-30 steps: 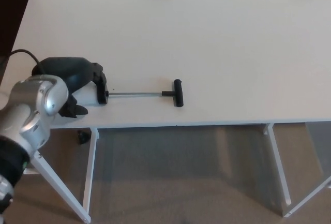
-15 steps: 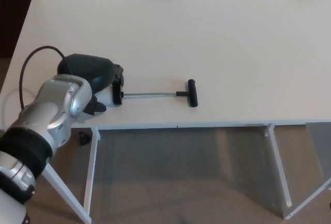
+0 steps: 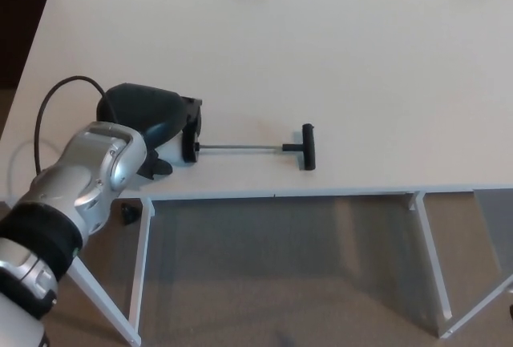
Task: The robot walks towards a desk on which an air pump is kept in the middle. It lifts it up and holds it with its left hand and uses its right hand to compress it by pushing its handle inwards.
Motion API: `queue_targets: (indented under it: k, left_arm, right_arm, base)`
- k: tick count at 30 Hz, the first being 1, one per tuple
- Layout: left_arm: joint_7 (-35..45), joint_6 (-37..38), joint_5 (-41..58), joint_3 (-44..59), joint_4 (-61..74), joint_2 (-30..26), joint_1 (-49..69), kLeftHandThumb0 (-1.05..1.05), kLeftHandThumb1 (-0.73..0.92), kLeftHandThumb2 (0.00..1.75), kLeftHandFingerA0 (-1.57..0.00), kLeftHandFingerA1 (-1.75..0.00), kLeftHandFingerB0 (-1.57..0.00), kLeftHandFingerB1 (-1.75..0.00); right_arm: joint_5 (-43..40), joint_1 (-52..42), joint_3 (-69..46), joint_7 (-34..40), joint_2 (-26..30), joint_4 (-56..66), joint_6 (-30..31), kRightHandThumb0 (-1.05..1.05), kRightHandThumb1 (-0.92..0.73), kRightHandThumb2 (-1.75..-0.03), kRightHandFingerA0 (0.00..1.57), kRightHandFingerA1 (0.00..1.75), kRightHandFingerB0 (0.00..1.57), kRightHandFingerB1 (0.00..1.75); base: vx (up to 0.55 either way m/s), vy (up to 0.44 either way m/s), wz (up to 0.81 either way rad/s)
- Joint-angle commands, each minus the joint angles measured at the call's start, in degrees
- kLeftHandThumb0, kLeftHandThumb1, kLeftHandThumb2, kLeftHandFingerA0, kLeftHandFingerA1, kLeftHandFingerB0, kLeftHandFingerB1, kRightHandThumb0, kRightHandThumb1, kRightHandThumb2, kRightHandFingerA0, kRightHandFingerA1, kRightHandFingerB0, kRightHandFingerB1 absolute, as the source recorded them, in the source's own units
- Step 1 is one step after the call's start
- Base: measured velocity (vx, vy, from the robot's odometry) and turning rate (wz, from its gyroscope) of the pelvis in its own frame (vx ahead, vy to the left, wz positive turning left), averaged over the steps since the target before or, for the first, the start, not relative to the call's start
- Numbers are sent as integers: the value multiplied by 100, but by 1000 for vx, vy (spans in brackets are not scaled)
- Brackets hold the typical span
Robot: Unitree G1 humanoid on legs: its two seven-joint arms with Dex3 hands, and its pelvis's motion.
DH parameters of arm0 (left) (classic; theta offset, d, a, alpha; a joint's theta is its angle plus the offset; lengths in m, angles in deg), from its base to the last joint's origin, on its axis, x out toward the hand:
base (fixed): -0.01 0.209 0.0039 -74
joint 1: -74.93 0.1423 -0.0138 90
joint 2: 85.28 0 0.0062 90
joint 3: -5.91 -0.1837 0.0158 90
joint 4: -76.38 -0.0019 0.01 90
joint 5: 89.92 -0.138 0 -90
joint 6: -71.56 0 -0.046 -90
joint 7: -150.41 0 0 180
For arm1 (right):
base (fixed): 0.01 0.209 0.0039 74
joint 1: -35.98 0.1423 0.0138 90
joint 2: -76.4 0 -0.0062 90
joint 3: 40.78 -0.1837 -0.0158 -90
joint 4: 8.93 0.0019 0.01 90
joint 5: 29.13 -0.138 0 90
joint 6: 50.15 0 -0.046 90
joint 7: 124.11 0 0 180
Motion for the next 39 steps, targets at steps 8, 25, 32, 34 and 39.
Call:
queue_targets:
  k: [8,25,32,34,39]
  left_arm:
    - [-407,624,157,553,769,-334,122,-14,77,57,-61,-175,-43,-156]
    - [-26,878,61,737,1852,-1041,352,-11,78,56,-66,-173,-59,-132]
    - [291,728,-9,649,2034,-1070,236,-16,82,61,-69,-166,-69,-89]
    - [320,765,-4,639,2131,-1083,242,-26,67,69,-92,-155,-81,-62]
    - [177,1004,-158,536,2156,-1180,156,-19,71,59,-72,-168,-79,-76]
  right_arm:
    - [-258,-1168,77,-214,-230,2499,175,-42,-56,-59,80,46,63,43]
    - [-1191,-5394,58,-370,-1560,7139,-3424,-44,-70,-62,77,43,65,41]
    - [-808,-4596,-497,53,-1750,8997,-3541,-60,-80,-65,27,29,29,30]
    - [-509,-3747,-391,262,-1623,9489,-2765,-34,-55,-108,0,49,0,48]
    - [89,-2114,-296,402,-1265,9466,-1495,-71,-67,-102,4,31,3,30]
  base:
    - [0,0,0]
    - [0,0,0]
    - [0,0,0]
    - [0,0,0]
    - [0,0,0]
